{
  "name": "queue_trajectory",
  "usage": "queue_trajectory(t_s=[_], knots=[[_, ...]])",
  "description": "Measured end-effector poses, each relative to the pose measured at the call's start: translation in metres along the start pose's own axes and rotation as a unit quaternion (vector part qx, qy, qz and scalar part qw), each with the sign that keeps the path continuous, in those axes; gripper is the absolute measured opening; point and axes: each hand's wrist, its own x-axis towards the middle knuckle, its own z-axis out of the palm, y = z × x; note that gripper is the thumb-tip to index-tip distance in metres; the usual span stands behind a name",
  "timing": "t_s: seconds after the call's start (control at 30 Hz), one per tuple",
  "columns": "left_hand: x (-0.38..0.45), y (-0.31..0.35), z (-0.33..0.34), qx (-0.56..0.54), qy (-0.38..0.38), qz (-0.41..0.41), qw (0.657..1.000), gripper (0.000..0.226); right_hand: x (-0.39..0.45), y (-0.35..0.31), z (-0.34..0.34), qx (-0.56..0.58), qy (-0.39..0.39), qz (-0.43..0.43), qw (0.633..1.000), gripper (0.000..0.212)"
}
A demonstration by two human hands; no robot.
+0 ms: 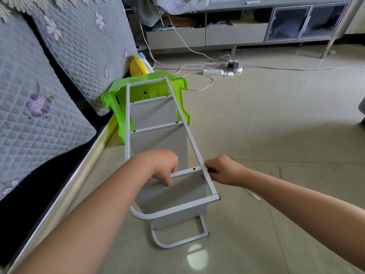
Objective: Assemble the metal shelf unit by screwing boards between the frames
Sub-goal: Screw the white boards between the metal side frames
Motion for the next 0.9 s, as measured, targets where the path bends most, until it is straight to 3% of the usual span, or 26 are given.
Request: queue_trajectory(t_s=[0.33, 0.9], knots=[[-0.003, 0.004, -0.004, 0.038, 0.023, 0.012, 0.999, 0.036, 0.005, 0.011, 0.009, 0.019, 0.063, -0.021, 0.998, 0.020], [-0.002, 0.000, -0.005, 0.005, 0.001, -0.002, 1.000, 0.038, 0.002, 0.008, 0.013, 0.017, 0.042, 0.008, 0.999, 0.025]])
